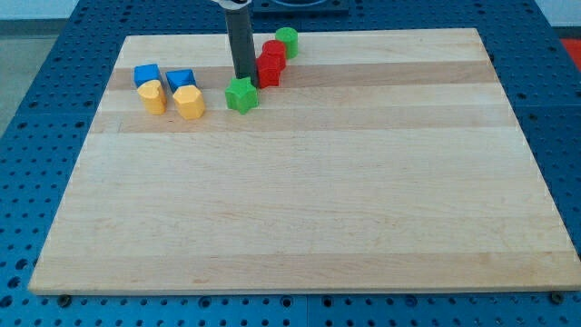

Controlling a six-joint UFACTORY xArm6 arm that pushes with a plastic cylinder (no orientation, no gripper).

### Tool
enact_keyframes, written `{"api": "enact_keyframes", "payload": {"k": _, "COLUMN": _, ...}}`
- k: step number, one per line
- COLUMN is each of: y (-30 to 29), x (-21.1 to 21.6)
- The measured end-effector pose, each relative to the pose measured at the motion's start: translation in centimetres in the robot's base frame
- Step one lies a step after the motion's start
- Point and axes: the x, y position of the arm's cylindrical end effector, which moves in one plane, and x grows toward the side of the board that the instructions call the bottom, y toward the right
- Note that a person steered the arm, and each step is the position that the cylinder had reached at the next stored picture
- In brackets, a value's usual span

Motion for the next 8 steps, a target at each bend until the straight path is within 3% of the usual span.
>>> {"api": "enact_keyframes", "payload": {"k": 1, "y": -4.0, "x": -0.9}}
{"api": "enact_keyframes", "payload": {"k": 3, "y": -2.6, "x": -5.6}}
{"api": "enact_keyframes", "payload": {"k": 4, "y": 1.3, "x": -5.6}}
{"api": "enact_keyframes", "payload": {"k": 6, "y": 3.0, "x": -1.2}}
{"api": "enact_keyframes", "payload": {"k": 7, "y": 2.5, "x": -1.3}}
{"api": "enact_keyframes", "payload": {"k": 8, "y": -0.3, "x": -6.2}}
